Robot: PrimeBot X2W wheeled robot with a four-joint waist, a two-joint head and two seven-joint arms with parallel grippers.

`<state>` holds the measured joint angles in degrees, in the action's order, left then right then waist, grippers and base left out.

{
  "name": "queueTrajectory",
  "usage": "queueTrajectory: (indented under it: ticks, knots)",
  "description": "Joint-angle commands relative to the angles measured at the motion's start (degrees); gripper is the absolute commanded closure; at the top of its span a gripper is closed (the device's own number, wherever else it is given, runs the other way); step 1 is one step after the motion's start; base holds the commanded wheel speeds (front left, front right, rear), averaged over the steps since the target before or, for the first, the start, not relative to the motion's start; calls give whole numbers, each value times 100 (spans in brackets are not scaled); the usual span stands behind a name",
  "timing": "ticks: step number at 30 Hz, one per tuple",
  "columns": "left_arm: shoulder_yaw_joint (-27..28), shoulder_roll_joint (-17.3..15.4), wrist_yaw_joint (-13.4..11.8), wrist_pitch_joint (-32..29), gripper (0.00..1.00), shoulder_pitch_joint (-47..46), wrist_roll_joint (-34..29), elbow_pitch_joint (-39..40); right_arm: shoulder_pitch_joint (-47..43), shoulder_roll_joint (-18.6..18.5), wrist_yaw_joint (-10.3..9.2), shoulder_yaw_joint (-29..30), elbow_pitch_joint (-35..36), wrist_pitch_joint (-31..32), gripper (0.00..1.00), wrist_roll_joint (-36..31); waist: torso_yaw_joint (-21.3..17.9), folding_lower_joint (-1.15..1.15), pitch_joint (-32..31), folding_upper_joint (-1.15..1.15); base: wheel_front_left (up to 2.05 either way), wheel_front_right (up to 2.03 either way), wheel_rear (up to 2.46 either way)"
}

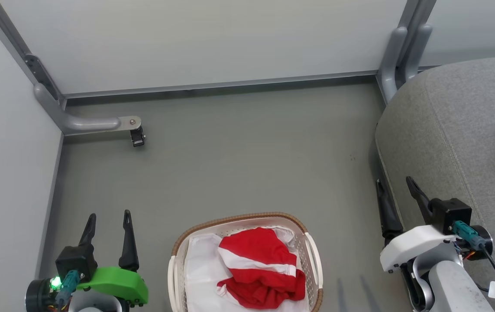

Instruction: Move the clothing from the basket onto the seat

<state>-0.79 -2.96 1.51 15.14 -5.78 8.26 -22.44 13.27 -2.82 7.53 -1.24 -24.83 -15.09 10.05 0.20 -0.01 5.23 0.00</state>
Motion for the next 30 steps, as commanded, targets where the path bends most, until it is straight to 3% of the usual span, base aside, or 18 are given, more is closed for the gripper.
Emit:
queueTrajectory:
  ticks: [1, 12, 16, 30]
  knots:
    - [-6, 1, -15, 1, 0, 71, -1, -1, -94, -25, -8, -26, -26, -10, 0, -3, 7, 1, -71, 0, 0, 0, 0]
    - [-65, 1, -93, 1, 0, 130, 58, -23, -9, -25, -8, -160, -104, -10, 0, -1, -4, 1, -37, 0, 0, 0, 0]
    - [-179, 2, 8, 0, 0, 48, 96, -99, 69, -24, -8, -183, -71, -10, 0, 8, -55, 1, 74, 0, 0, 0, 0]
    - [-1307, -4, 362, 0, 0, -820, 360, -1067, 863, -23, -8, -382, 375, -10, 0, 64, -601, 1, 1320, 0, 0, 0, 0]
